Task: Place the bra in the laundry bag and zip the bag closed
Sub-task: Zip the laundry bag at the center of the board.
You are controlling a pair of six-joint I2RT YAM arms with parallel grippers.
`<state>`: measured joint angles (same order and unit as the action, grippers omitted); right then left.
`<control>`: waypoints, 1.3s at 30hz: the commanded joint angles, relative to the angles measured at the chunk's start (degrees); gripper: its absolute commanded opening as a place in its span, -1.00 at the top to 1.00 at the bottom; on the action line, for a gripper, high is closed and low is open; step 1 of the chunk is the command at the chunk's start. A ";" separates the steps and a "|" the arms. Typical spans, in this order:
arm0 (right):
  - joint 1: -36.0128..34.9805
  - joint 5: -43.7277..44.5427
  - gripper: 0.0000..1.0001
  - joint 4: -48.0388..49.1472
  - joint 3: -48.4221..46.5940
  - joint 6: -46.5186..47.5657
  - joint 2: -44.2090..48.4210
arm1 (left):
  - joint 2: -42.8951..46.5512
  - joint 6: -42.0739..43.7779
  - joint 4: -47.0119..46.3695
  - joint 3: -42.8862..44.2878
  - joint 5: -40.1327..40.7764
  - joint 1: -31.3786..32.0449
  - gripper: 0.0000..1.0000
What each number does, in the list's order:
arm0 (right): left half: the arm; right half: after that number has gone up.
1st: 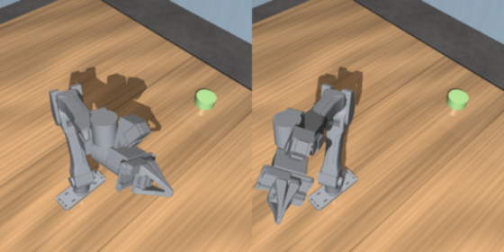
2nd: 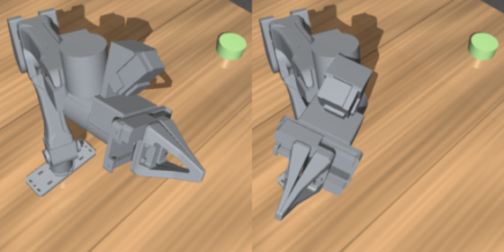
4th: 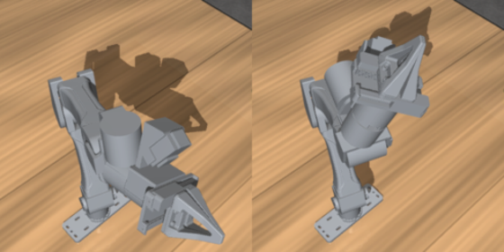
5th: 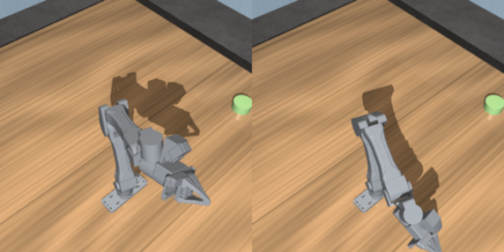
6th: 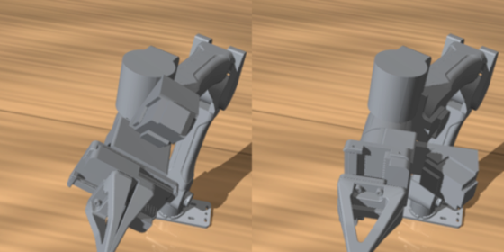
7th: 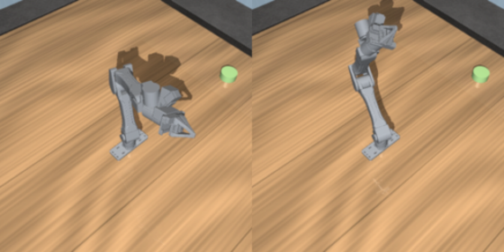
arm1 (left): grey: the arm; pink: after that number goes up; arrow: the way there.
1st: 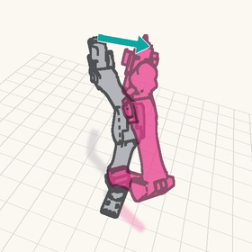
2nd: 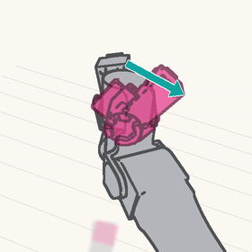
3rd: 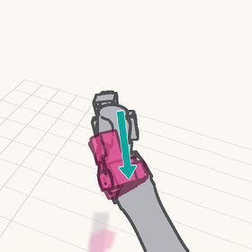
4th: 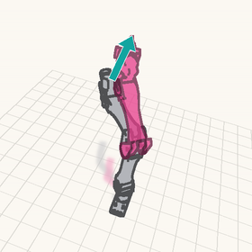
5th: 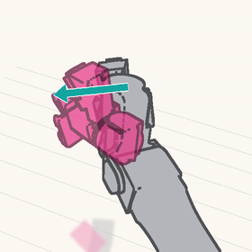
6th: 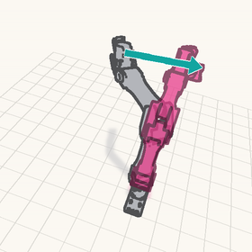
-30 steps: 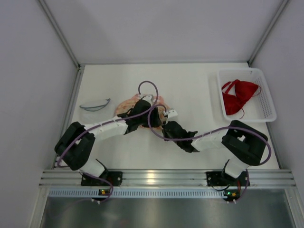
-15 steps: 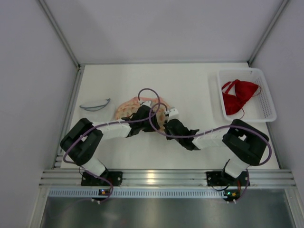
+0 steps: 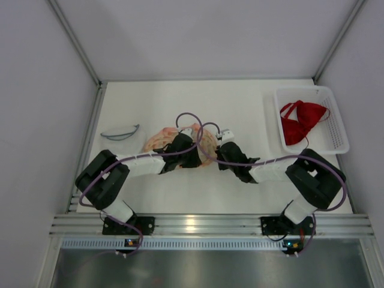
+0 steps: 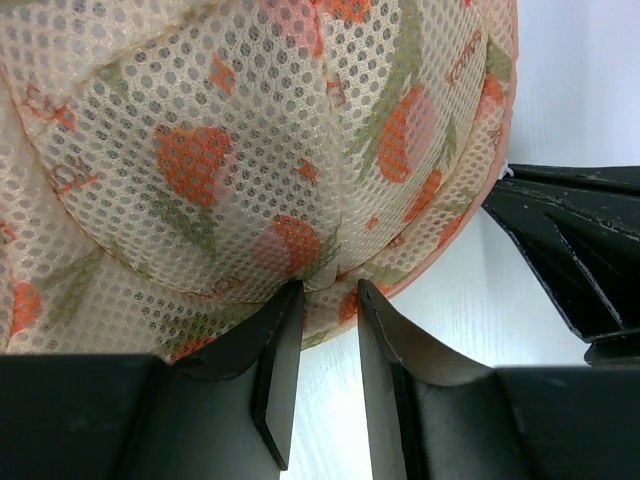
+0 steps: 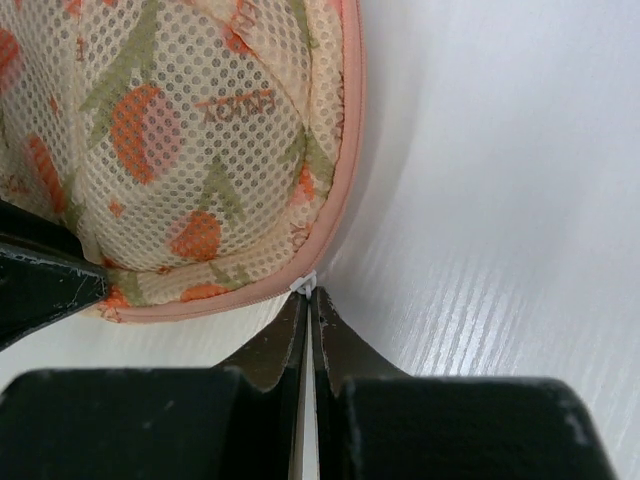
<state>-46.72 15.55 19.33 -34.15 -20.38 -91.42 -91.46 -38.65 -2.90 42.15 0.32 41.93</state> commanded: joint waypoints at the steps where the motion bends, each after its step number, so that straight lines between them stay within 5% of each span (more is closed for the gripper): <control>1: 0.84 3.33 1.00 -2.54 0.67 2.28 2.56 | -2.50 2.35 8.00 -2.25 -2.60 0.08 0.31; 19: 8.75 -1.84 1.00 -3.69 1.53 3.51 7.90 | 5.07 5.96 14.32 -1.12 5.74 -2.90 0.27; 27: 3.57 -0.17 1.00 -2.20 10.86 -1.59 15.57 | -1.70 7.80 13.89 7.41 7.94 -7.39 0.25; 34: -6.44 1.05 1.00 -0.61 6.12 -5.45 6.45 | -10.74 14.48 9.75 19.01 1.10 -7.39 0.25; 39: -8.83 5.18 1.00 -1.76 2.43 -10.55 4.31 | -6.55 13.34 9.66 19.29 -0.05 -7.22 0.24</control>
<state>-54.65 17.32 17.67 -29.65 -26.46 -86.41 -102.08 -25.96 8.01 60.69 3.42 34.24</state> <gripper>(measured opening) 0.007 0.374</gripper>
